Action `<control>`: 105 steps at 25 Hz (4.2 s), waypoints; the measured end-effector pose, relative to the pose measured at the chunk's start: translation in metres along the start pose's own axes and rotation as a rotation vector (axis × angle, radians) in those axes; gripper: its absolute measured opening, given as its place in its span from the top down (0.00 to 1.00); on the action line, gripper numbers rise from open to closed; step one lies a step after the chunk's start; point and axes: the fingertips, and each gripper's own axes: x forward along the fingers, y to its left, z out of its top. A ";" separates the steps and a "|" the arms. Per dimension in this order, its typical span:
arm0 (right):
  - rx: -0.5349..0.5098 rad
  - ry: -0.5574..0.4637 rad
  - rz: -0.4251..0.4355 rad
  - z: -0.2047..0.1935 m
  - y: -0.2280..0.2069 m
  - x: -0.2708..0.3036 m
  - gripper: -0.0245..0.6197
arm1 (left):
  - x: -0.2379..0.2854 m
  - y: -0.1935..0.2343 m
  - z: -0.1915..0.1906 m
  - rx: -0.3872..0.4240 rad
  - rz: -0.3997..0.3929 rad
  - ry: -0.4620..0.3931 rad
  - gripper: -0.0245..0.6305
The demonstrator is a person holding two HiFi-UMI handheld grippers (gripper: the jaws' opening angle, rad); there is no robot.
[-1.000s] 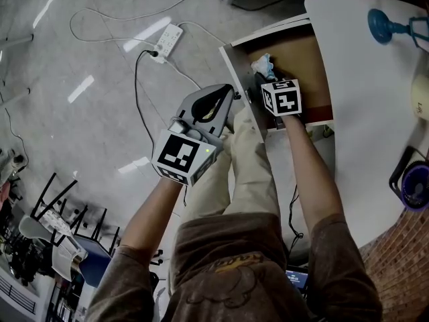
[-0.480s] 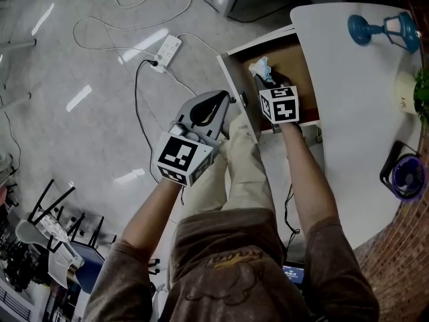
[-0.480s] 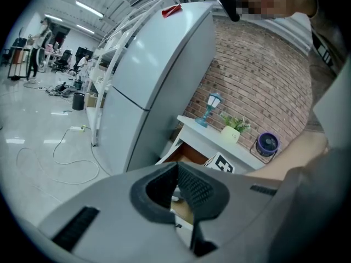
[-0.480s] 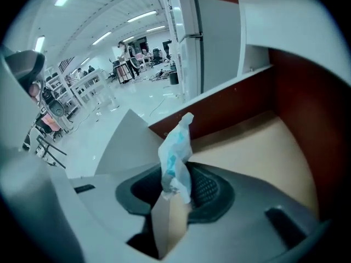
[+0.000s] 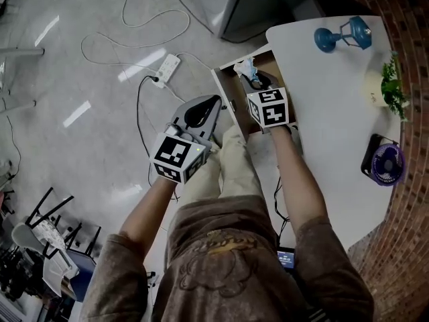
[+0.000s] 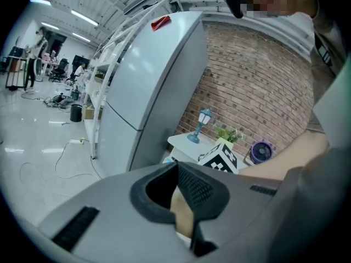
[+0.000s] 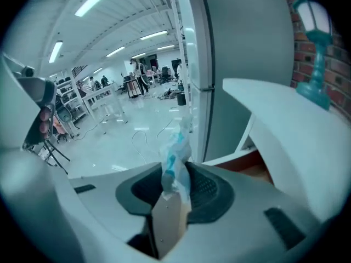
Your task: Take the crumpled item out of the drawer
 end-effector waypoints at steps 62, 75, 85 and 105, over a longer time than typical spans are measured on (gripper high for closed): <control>0.043 -0.690 0.046 0.153 -0.004 -0.366 0.80 | -0.045 -0.147 0.181 0.206 -0.191 -0.174 0.95; 0.063 -0.642 0.051 0.123 -0.012 -0.340 0.80 | -0.039 -0.149 0.168 0.195 -0.173 -0.159 0.95; 0.090 -0.627 0.046 0.120 -0.013 -0.333 0.80 | -0.040 -0.147 0.166 0.184 -0.170 -0.157 0.95; 0.099 -0.623 0.031 0.112 -0.015 -0.333 0.81 | -0.042 -0.155 0.158 0.171 -0.190 -0.145 0.95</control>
